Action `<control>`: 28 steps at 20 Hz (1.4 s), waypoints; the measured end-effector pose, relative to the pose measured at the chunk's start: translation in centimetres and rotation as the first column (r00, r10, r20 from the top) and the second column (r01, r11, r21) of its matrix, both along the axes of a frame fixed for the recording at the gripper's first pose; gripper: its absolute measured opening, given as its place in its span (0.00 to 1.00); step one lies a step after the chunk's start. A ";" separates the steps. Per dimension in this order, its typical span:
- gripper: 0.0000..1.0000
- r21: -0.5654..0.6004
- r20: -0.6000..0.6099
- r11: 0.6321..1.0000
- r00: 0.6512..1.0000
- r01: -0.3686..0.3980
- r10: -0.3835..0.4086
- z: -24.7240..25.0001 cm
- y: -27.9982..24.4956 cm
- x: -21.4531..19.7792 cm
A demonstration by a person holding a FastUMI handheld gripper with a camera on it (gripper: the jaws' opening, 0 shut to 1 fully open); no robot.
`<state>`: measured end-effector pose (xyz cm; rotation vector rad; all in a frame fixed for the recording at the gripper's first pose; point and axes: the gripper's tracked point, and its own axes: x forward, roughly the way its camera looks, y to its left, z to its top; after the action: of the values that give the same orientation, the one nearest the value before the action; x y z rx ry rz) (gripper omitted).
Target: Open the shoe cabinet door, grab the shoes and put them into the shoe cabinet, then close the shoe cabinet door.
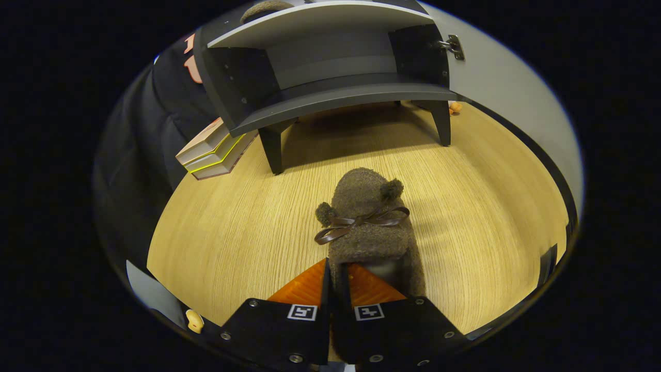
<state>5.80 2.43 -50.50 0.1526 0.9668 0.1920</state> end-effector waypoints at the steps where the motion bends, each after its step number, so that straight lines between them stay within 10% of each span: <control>1: 0.12 0.010 -0.007 1.000 1.000 0.003 -0.002 -0.2 0.0 0.0; 17: 0.06 0.024 0.184 0.999 0.982 0.047 -0.051 15.5 -2.9 -0.5; 28: 0.06 0.006 0.482 1.000 0.876 0.004 -0.007 32.4 -3.0 11.3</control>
<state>17.11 -0.58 -18.05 0.1043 0.4657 0.2145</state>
